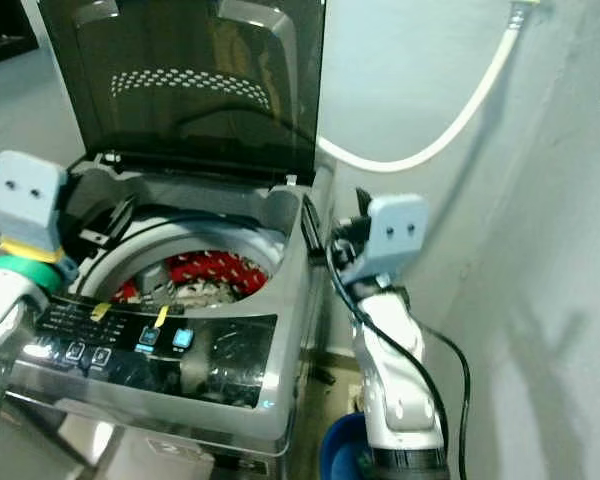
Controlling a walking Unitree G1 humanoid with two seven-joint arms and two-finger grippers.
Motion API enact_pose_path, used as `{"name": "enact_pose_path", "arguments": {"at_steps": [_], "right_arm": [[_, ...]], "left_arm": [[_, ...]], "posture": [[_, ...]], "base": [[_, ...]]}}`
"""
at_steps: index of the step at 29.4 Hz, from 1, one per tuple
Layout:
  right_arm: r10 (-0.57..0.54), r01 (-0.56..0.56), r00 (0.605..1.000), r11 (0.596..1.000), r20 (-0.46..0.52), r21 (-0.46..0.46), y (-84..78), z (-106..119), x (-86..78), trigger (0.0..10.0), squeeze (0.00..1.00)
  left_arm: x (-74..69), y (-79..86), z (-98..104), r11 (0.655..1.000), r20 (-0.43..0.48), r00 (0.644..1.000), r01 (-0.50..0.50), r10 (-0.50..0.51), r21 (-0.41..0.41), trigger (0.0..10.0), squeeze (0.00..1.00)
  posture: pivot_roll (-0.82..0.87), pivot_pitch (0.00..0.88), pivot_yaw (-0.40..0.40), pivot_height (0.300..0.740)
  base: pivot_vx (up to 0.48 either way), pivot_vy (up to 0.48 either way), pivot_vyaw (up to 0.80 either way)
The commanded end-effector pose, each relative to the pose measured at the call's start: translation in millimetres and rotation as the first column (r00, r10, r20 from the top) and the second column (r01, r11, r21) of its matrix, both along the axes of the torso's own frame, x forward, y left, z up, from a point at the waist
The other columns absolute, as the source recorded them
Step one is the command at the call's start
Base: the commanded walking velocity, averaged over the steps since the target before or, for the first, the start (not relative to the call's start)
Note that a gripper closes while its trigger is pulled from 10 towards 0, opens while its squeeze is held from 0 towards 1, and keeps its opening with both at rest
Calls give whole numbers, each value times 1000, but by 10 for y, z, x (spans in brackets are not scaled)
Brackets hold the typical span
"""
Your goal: Clothes washing
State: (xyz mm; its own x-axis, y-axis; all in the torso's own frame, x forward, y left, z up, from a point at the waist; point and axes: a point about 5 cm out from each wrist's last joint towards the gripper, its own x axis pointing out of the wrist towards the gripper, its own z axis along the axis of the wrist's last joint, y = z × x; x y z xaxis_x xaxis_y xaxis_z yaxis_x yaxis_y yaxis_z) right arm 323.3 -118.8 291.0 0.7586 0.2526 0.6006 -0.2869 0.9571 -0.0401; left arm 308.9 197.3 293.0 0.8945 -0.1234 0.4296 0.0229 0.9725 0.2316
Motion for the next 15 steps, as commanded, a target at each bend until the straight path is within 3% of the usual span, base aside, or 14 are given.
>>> {"name": "enact_pose_path", "arguments": {"at_steps": [1,3,8,15], "right_arm": [[20,-20,1000,1000,-5,4,30,-28,9,10000,0],[58,-58,998,998,7,-4,106,17,57,10000,0],[67,-67,998,998,4,2,122,15,95,10000,0],[79,-80,996,997,-44,-14,127,-121,161,10000,0]], "left_arm": [[-19,45,-10,1000,11,1000,-29,29,-5,10000,0],[-20,107,16,997,44,996,-83,83,2,10000,0],[-19,192,9,993,50,991,-120,120,-7,10000,0],[-17,313,-34,983,58,981,-182,183,-20,10000,0]], "posture": [[29,25,21,740],[50,5,-2,740],[58,0,-11,740],[58,0,-25,740]], "base": [[0,0,0],[0,0,0],[0,0,0],[0,0,0]]}}
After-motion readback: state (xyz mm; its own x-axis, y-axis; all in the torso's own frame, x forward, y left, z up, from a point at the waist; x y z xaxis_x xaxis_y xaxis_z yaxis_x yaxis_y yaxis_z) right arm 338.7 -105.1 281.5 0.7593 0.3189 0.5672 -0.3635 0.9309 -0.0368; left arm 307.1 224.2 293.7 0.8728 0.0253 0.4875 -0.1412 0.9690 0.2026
